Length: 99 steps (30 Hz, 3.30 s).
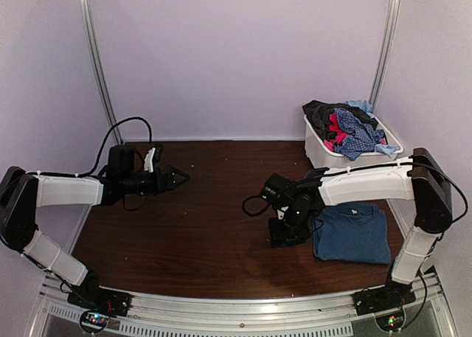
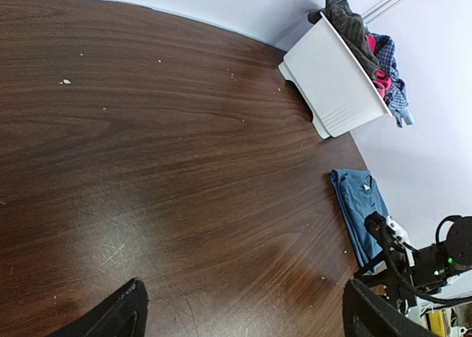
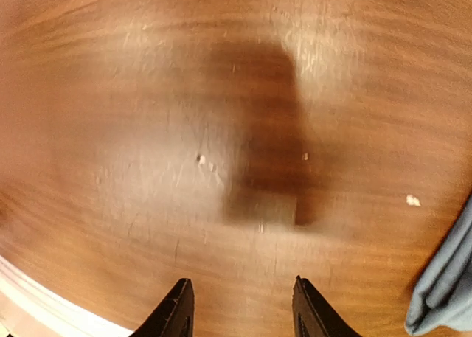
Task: Fold and stack the mixed laundry pile
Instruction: Move the square-folded T-shirt to the corner of the board, then pick up the crumpled shirt from the bin.
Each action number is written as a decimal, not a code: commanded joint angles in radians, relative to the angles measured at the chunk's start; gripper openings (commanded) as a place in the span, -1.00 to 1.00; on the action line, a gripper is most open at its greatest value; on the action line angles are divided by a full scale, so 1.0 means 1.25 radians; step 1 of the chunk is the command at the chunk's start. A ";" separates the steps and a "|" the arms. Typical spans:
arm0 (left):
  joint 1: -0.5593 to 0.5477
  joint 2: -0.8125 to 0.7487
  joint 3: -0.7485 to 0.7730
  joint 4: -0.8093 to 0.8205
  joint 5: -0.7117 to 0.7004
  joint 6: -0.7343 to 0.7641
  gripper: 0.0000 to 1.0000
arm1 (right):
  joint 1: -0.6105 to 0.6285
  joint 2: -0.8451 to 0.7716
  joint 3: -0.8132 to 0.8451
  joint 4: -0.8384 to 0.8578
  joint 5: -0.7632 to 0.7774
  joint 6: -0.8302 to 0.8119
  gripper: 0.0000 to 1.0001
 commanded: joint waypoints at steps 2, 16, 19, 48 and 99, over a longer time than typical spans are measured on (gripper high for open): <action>0.007 -0.018 -0.008 0.032 0.007 0.000 0.87 | -0.029 0.051 -0.047 -0.003 0.049 -0.004 -0.08; 0.008 -0.006 -0.003 0.032 0.007 -0.002 0.87 | -0.074 -0.189 -0.349 -0.058 0.096 0.159 0.00; 0.008 -0.001 -0.001 0.033 0.007 -0.004 0.87 | -0.117 -0.249 -0.369 -0.096 0.125 0.166 0.03; 0.023 -0.003 -0.001 0.020 0.004 -0.002 0.88 | -0.379 -0.171 -0.301 -0.016 0.165 -0.071 0.14; -0.061 -0.162 0.386 -0.591 -0.484 0.143 0.96 | -0.889 0.192 0.522 0.120 -0.039 -0.519 0.41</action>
